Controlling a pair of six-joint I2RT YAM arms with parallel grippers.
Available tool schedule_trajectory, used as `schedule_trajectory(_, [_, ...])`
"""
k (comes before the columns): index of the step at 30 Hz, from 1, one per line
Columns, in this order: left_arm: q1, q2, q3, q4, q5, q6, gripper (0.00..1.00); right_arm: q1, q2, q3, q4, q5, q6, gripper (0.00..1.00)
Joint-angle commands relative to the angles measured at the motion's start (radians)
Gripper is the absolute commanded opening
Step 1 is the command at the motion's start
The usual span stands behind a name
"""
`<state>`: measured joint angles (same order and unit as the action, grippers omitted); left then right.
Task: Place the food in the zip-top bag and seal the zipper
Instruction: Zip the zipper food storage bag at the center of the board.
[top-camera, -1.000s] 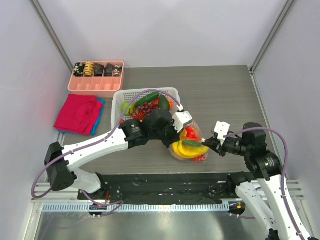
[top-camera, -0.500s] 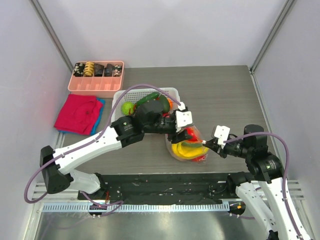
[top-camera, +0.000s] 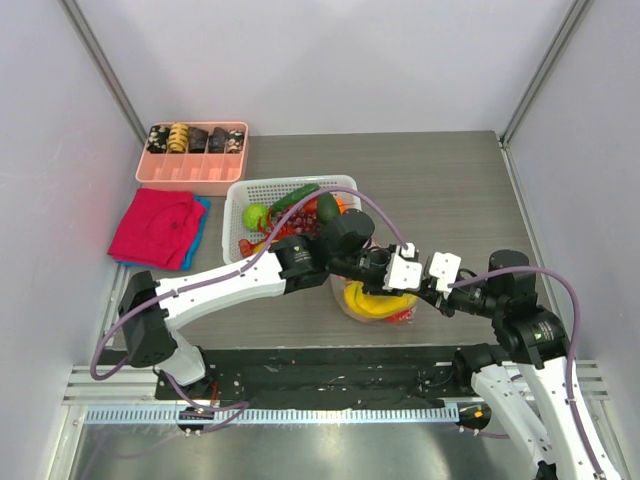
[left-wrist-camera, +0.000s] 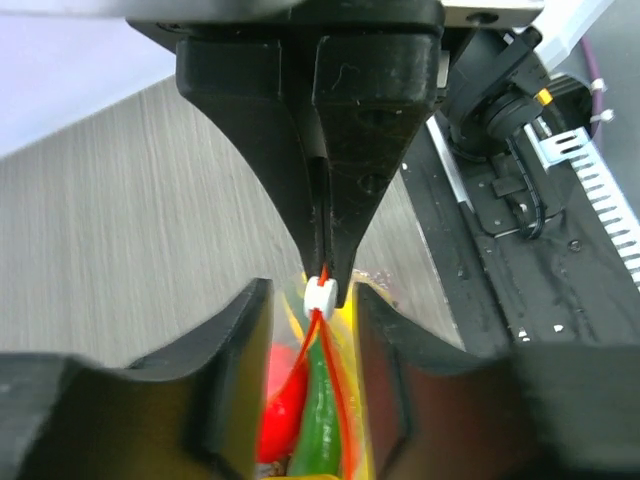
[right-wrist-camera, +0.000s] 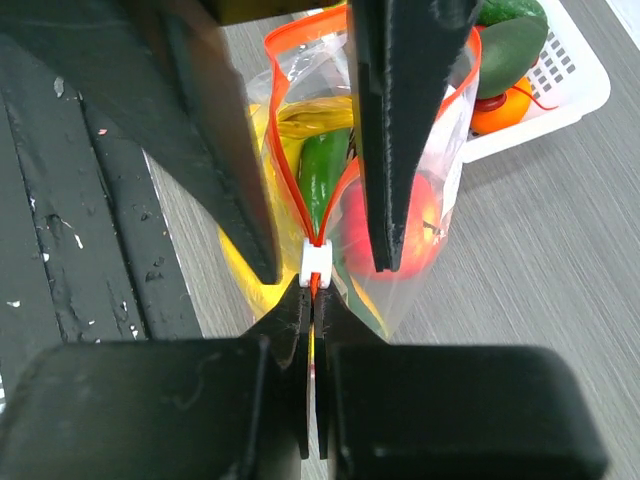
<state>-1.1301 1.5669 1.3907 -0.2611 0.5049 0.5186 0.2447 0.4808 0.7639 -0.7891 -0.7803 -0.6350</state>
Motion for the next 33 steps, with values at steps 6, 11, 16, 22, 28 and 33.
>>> schedule_trajectory(6, [0.007, -0.001, 0.045, -0.047, -0.002, 0.063, 0.09, 0.001, -0.031, 0.043, 0.031, -0.011, 0.000, 0.01])
schedule_trajectory(11, [0.042, -0.044, -0.001, -0.070, 0.011, 0.049, 0.00, 0.001, -0.047, 0.045, 0.021, -0.008, 0.008, 0.01])
schedule_trajectory(16, [0.085, -0.106, -0.050, -0.125, 0.003, 0.069, 0.00, 0.001, -0.060, 0.045, 0.011, 0.007, 0.011, 0.01])
schedule_trajectory(22, [0.151, -0.174, -0.122, -0.178, -0.034, 0.096, 0.00, 0.001, -0.071, 0.038, 0.010, 0.033, 0.012, 0.01])
schedule_trajectory(28, [0.236, -0.246, -0.170, -0.240, -0.060, 0.123, 0.00, 0.001, -0.087, 0.034, 0.001, 0.062, 0.012, 0.01])
schedule_trajectory(33, [0.300, -0.303, -0.203, -0.283, -0.071, 0.162, 0.00, 0.002, -0.097, 0.037, -0.009, 0.090, 0.011, 0.01])
